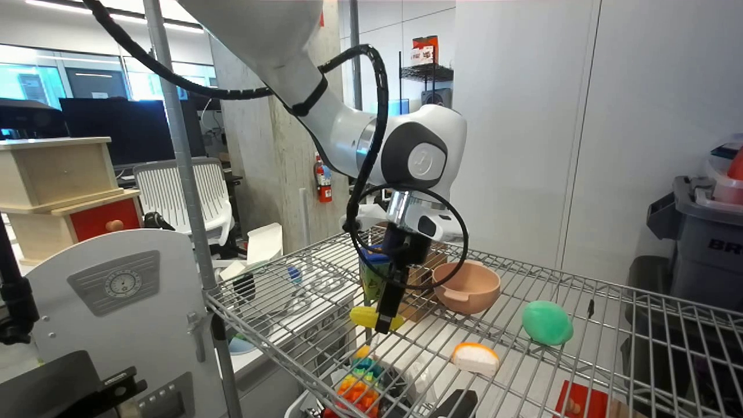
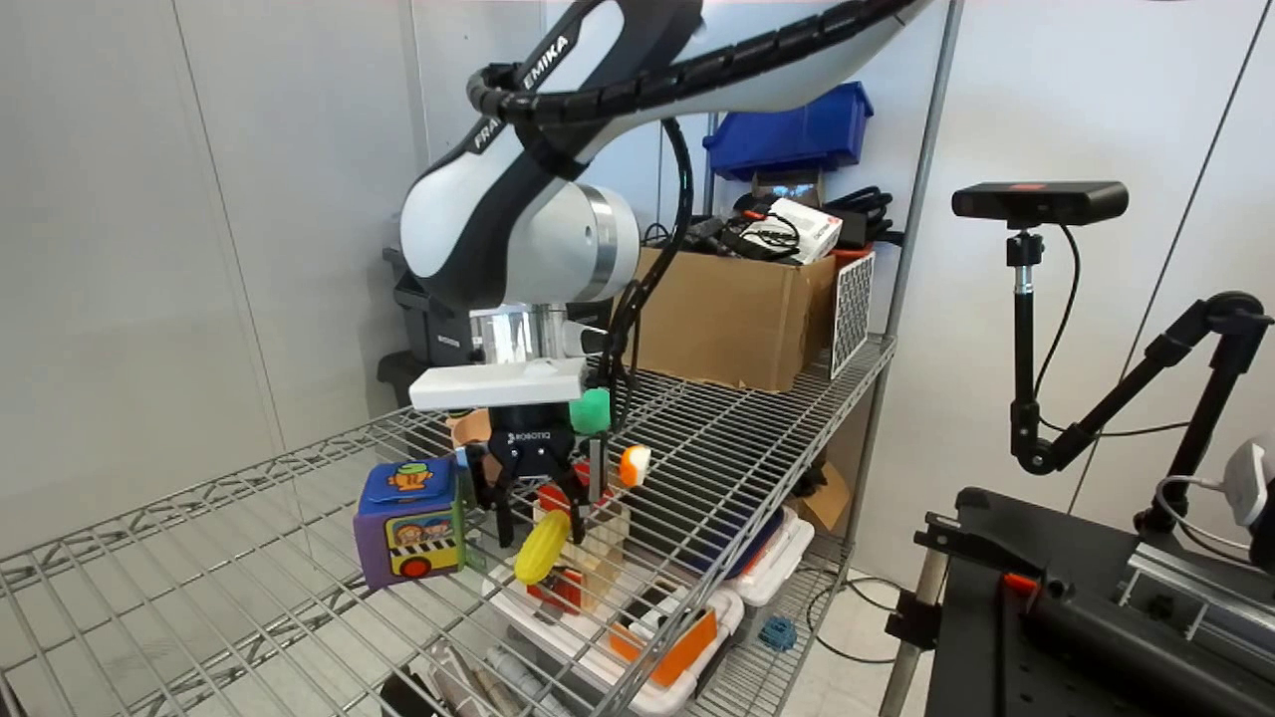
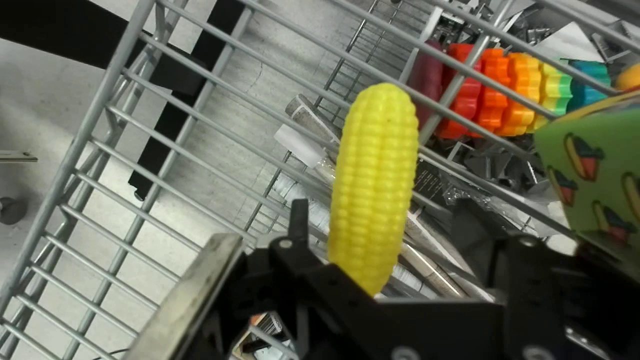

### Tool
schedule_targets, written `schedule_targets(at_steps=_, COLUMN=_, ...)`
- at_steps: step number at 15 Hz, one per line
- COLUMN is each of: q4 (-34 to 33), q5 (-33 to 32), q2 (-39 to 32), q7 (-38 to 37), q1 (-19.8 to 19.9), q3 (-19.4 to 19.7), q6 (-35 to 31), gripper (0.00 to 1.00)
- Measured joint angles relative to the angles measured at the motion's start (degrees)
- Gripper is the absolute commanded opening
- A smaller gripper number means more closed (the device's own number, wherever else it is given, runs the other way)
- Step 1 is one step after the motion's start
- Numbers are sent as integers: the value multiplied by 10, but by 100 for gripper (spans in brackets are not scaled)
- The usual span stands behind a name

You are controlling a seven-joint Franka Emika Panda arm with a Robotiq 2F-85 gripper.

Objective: Move the yellow object to the right

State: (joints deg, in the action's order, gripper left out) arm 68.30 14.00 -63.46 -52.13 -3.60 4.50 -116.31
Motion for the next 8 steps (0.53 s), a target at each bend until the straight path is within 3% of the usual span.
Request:
schedule_targets(at_steps=5, q4=-26, q5=0, q2=-11, q7=-3, q1=7, q3=0, q6=0, gripper=8)
schedule_targets(at_steps=8, q4=-44, q5=0, q2=-15, q7=-3, q1=14, q3=1, q6=0, gripper=8)
